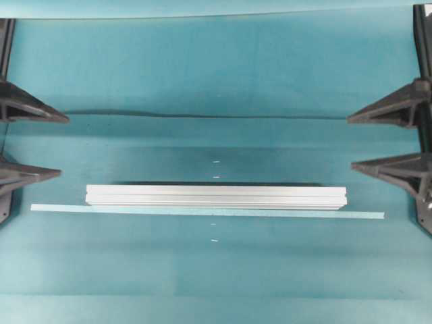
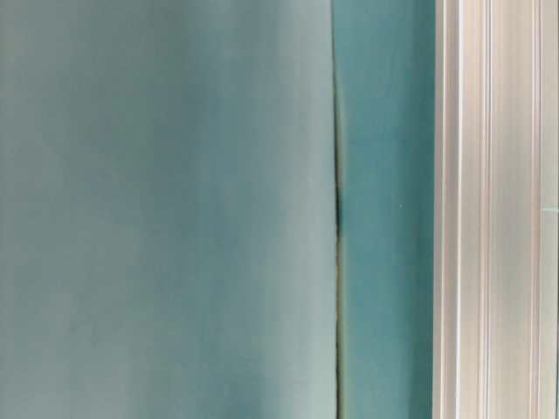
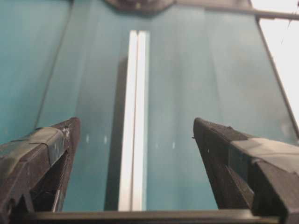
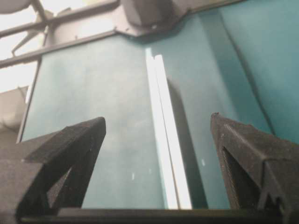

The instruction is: Lift the metal rail with both hands and move it towards you.

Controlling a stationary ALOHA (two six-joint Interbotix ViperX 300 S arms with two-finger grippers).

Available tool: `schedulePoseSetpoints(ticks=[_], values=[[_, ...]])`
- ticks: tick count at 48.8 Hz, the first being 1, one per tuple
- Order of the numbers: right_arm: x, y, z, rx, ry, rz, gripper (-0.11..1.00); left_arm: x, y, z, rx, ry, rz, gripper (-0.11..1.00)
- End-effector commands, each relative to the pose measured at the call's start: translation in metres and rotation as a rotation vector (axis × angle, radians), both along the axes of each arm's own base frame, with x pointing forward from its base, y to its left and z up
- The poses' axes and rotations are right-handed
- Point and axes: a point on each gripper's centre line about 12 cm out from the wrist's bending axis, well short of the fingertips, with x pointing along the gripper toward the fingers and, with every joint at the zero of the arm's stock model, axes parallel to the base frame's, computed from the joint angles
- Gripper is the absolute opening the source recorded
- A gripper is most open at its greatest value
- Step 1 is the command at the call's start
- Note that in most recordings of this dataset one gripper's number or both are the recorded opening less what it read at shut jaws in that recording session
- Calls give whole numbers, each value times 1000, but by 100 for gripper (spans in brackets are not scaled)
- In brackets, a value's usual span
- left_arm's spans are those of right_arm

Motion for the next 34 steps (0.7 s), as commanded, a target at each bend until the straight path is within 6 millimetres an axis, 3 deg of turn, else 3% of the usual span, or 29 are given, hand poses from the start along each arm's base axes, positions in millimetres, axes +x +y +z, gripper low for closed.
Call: schedulePoseSetpoints(ticks=[1,34], values=[[0,-1,3,-5,-17,-6,94,-1,0,6,0,-26,0,96],[0,-1,0,-5,-12,-6,94,-3,0,6,0,-32,0,96]])
